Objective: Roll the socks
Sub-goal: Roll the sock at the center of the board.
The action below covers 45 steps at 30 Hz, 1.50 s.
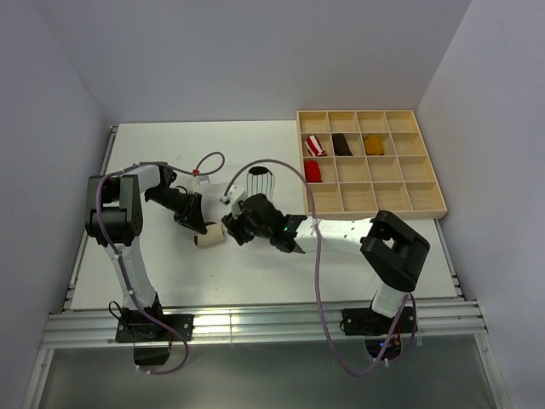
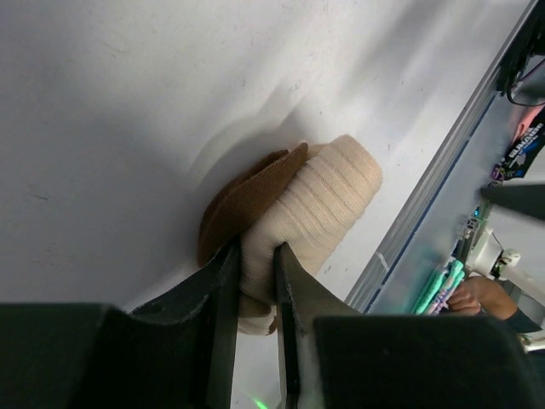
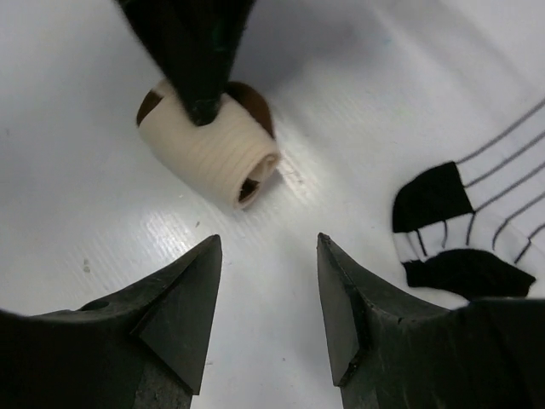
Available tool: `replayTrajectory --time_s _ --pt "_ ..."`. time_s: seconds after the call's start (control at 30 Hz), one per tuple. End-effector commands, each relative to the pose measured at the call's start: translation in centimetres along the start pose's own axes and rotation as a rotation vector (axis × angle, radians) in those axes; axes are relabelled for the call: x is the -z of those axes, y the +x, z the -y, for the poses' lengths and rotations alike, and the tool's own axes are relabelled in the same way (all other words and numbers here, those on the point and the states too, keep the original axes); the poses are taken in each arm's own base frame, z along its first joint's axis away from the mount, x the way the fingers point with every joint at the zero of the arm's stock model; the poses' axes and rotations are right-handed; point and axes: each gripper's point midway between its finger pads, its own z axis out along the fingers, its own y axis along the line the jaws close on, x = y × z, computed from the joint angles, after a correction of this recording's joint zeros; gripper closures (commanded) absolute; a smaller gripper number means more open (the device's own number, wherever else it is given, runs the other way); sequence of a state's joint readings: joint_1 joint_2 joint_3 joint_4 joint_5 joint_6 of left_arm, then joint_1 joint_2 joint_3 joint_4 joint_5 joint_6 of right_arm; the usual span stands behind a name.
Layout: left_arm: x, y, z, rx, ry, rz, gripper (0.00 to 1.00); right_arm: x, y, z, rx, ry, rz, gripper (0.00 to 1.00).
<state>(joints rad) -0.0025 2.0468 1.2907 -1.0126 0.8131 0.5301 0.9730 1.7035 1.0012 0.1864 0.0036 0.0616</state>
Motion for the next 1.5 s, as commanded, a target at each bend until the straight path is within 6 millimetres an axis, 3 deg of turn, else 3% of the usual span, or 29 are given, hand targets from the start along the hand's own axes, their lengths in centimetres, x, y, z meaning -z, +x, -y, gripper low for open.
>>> replayTrajectory --time_s 0.0,0.33,0.83,1.07,1.47 --pt "-0.7 3.6 -4.8 -0.027 -0.162 -0.173 1.00 -1.1 -0.7 -1.2 0.266 0.091 0.030 0.44" --pt "-1.7 4.4 -4.1 -0.027 -0.116 -0.250 1.00 -3.5 0.9 -6.0 0.551 0.149 0.000 0.41" --pt "-2.3 4.9 -3.7 -0.007 -0.084 -0.320 1.00 -2.5 1.2 -9.6 0.658 0.095 -0.001 0.35" --pt "-2.2 4.9 -3.7 0.004 -0.071 -0.344 1.00 -3.2 2.2 -10.5 0.669 0.041 -0.034 0.35" --pt "-1.9 5.0 -3.6 0.021 -0.055 -0.388 1.00 -4.9 2.5 -10.3 0.638 0.001 -0.059 0.35"
